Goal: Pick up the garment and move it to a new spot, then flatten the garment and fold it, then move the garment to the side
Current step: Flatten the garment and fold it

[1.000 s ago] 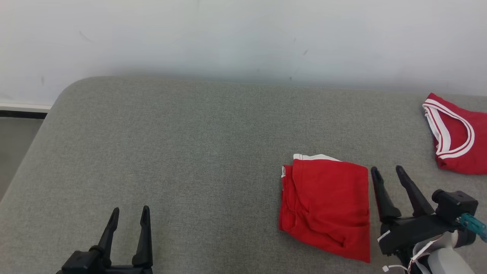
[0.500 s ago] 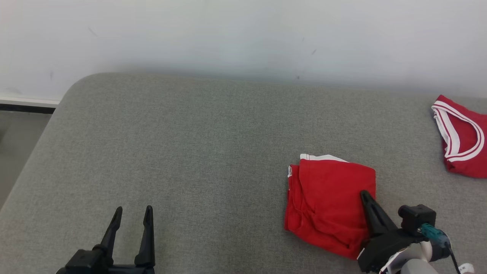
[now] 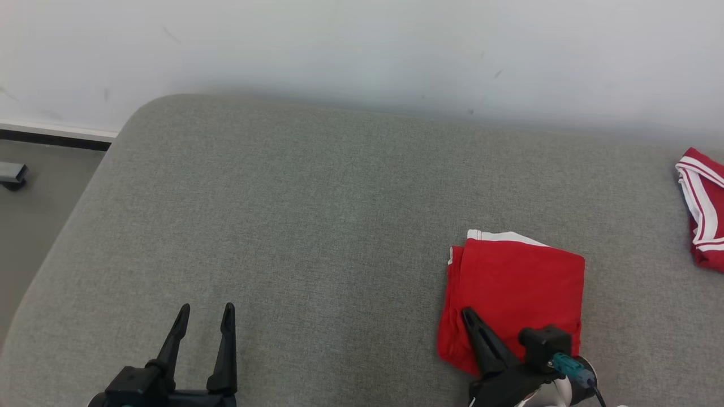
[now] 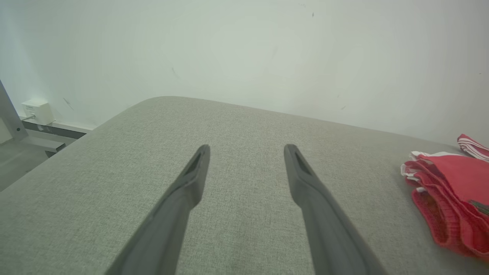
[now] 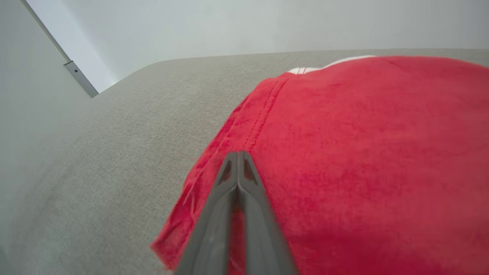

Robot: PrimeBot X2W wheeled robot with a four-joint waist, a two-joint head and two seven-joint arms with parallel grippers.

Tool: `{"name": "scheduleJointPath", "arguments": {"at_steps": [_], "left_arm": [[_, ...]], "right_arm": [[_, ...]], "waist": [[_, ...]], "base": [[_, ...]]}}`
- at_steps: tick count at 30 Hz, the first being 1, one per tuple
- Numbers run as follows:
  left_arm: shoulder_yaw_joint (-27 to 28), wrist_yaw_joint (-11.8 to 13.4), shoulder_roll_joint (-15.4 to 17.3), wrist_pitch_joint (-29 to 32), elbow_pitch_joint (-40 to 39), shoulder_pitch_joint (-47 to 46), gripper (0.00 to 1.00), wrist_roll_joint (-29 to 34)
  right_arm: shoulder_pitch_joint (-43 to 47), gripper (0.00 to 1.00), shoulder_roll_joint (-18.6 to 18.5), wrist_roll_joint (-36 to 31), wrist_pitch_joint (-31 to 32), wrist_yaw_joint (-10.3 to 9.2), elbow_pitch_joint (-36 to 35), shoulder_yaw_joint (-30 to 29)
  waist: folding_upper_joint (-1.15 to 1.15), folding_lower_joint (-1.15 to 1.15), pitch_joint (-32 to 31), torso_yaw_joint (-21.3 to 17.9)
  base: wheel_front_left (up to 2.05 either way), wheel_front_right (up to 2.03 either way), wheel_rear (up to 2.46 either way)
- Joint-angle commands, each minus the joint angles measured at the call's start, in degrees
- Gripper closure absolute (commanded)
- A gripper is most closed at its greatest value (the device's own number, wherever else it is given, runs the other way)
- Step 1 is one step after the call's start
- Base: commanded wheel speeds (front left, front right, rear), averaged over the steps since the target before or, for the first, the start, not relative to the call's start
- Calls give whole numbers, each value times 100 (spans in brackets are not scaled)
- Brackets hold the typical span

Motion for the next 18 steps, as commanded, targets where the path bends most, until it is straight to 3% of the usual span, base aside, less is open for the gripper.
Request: {"name": "scheduleJointPath", "arguments": {"at_steps": [1,8,18], "left_arm": [[-2,6,9,-17,17,-67,0,-16],[-25,6,2,-17,39,-95,0,-20],[4,6,60,-18,4,-35,0,44]], "right_arm": [[66,100,56,2,-22,-16,-14,82],[13,100,129,36,-23,-16,-175,258],[82,100,-1,-235,-22,-16,-959,-231]], "waist": [[0,0,16,19],[0,0,38,-35],[0,0,-37,-410]], "base": [[0,0,0],[0,0,0],[0,0,0]]}}
